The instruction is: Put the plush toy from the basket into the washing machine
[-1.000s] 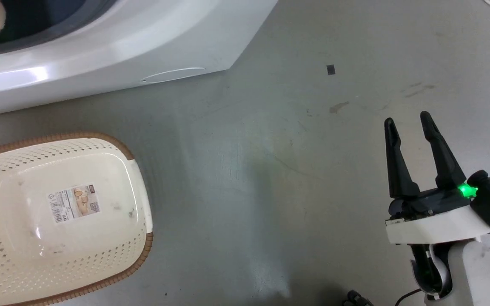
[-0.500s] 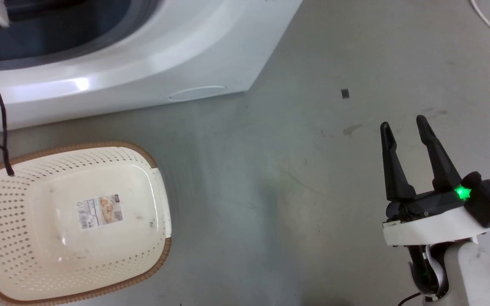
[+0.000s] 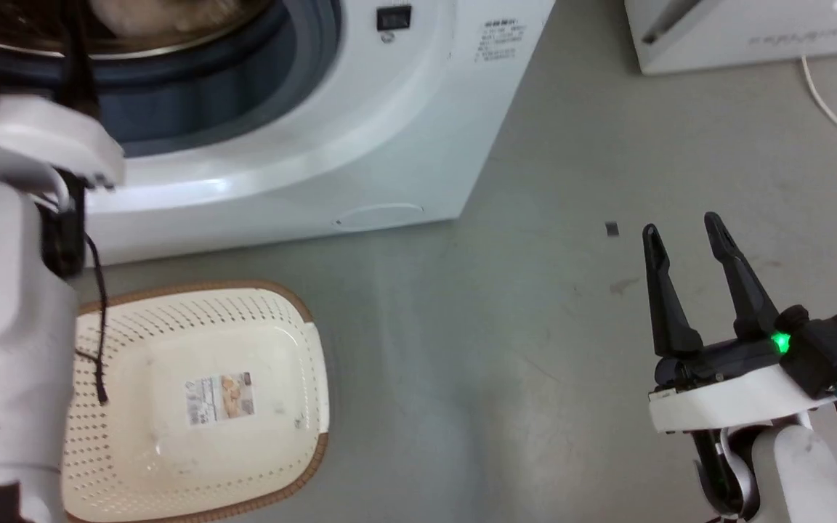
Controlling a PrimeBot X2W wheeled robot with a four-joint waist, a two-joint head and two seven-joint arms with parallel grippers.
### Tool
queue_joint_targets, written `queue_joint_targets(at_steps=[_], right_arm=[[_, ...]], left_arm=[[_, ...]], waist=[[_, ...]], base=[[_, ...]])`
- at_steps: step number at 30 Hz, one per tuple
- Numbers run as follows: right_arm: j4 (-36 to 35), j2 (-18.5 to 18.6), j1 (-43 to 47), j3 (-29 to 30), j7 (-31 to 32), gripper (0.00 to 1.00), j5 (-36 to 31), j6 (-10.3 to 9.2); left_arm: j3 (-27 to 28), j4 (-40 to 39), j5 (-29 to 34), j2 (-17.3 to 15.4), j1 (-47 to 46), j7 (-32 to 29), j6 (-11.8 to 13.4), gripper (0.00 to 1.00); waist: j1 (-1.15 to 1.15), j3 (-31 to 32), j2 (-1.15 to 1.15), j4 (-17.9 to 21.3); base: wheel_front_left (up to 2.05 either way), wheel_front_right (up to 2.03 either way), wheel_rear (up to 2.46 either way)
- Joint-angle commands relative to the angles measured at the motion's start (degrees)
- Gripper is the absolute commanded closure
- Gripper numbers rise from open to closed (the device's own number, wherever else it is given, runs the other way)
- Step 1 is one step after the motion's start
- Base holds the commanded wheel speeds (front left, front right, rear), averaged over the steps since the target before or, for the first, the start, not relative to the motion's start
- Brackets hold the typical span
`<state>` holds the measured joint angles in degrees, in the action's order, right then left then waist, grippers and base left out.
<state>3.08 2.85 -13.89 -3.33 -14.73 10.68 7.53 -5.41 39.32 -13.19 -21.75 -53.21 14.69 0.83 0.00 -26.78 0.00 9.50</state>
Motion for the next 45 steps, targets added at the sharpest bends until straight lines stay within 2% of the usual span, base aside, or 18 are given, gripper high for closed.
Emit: queue_joint_targets(at_steps=[1,7,11,15,30,37,45], right_arm=[[0.02,0.03,1.02,-0.02,-0.27,0.00,-0.43,-0.04],[-0.26,0.03,2.91,-0.73,-0.27,0.00,-1.42,-0.04],[-0.24,0.03,4.65,-0.20,-0.27,0.00,-2.06,-0.04],[0.15,0.03,6.32,0.12,-0.27,0.00,-2.50,-0.04],[-0.21,0.03,12.80,1.49,-0.27,0.00,-3.59,-0.04],[-1.09,0.03,14.62,1.98,-0.27,0.00,-4.19,-0.04],[-1.54,0.03,16.18,3.37,-0.27,0.00,-4.50,-0.04]], left_arm=[[0.70,-1.21,0.46,0.80,2.65,0.30,-0.25,0.00],[4.59,-8.08,1.00,4.46,11.04,0.30,-0.53,0.00],[5.31,-12.69,3.62,7.01,16.84,0.30,-0.15,0.00],[5.85,-14.58,4.99,8.99,21.46,0.30,-0.91,0.00],[8.87,-20.87,8.63,13.68,38.09,0.30,-1.68,0.00],[9.15,-26.47,10.24,15.62,45.75,0.30,-2.10,0.00],[9.10,-29.45,10.10,17.26,51.08,0.30,-2.90,0.00]], waist=[[0.00,2.62,0.00,-1.25],[0.00,7.46,0.00,-2.63],[0.00,10.64,0.00,-4.12],[0.00,13.66,0.00,-5.31],[0.00,22.59,0.00,-8.67],[0.00,24.84,0.00,-9.49],[0.00,25.88,0.00,-10.67]], base=[[0.00,0.00,0.00],[0.00,0.00,0.00],[0.00,0.00,0.00],[0.00,0.00,0.00],[0.00,0.00,0.00],[0.00,0.00,0.00],[0.00,0.00,0.00]])
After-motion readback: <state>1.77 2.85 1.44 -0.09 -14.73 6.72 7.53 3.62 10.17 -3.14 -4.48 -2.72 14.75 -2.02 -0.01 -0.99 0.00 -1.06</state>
